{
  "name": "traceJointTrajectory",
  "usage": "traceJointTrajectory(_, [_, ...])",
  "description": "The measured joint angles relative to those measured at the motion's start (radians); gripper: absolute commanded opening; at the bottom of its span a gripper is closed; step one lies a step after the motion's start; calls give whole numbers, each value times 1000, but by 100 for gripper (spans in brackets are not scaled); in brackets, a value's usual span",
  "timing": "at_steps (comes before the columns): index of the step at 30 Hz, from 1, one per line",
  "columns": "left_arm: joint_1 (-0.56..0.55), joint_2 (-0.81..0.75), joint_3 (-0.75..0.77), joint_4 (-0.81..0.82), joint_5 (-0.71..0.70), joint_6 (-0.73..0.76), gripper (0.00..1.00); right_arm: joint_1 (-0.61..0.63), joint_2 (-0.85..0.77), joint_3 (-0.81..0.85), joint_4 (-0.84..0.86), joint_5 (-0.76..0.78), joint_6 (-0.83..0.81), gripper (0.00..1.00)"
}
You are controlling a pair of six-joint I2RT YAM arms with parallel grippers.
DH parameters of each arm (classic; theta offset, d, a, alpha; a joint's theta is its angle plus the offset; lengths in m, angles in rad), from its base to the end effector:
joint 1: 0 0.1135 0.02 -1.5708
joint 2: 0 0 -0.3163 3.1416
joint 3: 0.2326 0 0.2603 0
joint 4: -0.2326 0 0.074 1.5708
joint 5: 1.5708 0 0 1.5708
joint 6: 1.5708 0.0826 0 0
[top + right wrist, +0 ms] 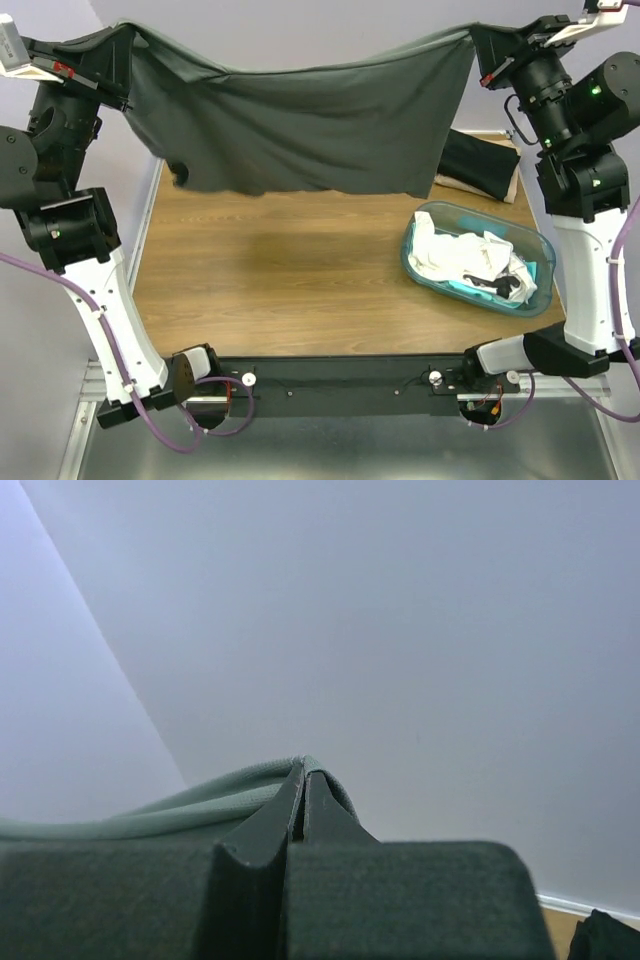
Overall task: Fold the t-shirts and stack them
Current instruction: Flatten the tshirt out
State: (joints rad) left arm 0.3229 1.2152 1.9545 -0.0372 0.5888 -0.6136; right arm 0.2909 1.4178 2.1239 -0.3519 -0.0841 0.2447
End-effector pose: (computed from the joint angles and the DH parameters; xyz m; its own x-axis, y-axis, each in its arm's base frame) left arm 0.1716 0.0090 0.7172 0.4211 -0.3640 -0.8307 0.4657 0.8728 -0.1464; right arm 0.2588 0.0847 0.6903 0.2348 0.3223 -0.9170 -0.4310 0.8801 0.1990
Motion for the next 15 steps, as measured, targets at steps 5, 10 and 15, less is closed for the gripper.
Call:
traceJointTrajectory(5, [-4,68,-79,29,1,3,0,0,41,-58,35,29,-6,1])
traceJointTrajectory(10, [-5,182,-179,-5,1,22,0,0,152,-145,31,43,-16,0])
traceJointTrajectory(15, [-5,208,-218,-71,2,54,0,0,166,-221,19,26,-29,0])
